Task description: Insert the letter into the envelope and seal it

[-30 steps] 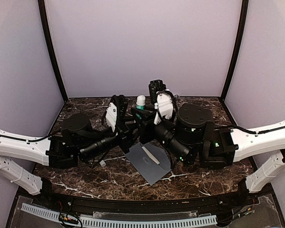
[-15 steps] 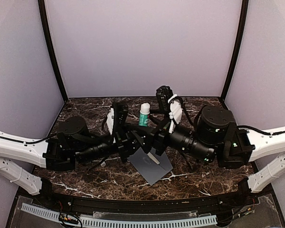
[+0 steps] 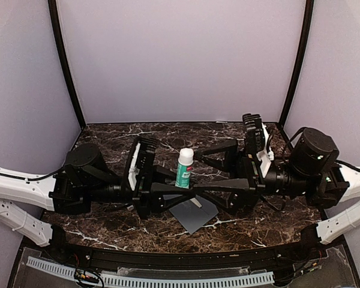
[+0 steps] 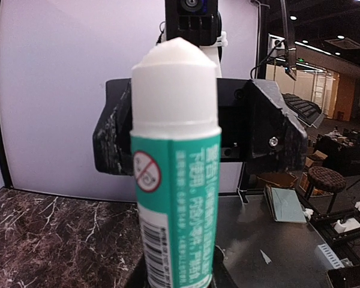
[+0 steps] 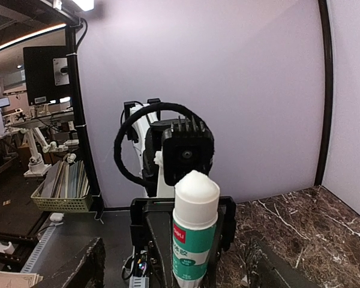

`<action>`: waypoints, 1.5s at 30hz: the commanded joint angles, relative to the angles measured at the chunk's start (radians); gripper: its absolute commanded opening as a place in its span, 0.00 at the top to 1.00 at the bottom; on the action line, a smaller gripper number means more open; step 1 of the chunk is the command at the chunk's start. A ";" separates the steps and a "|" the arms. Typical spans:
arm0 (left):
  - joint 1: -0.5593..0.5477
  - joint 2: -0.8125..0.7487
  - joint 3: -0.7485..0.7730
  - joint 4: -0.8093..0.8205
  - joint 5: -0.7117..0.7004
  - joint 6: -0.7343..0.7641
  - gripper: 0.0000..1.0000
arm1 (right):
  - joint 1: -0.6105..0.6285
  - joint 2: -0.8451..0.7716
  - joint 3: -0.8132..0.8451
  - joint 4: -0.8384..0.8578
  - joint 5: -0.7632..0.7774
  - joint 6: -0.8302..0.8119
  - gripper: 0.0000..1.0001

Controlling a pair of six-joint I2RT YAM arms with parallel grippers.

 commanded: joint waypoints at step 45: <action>-0.003 0.106 0.015 0.041 -0.430 0.083 0.97 | -0.024 0.288 0.138 -0.025 0.457 0.103 1.00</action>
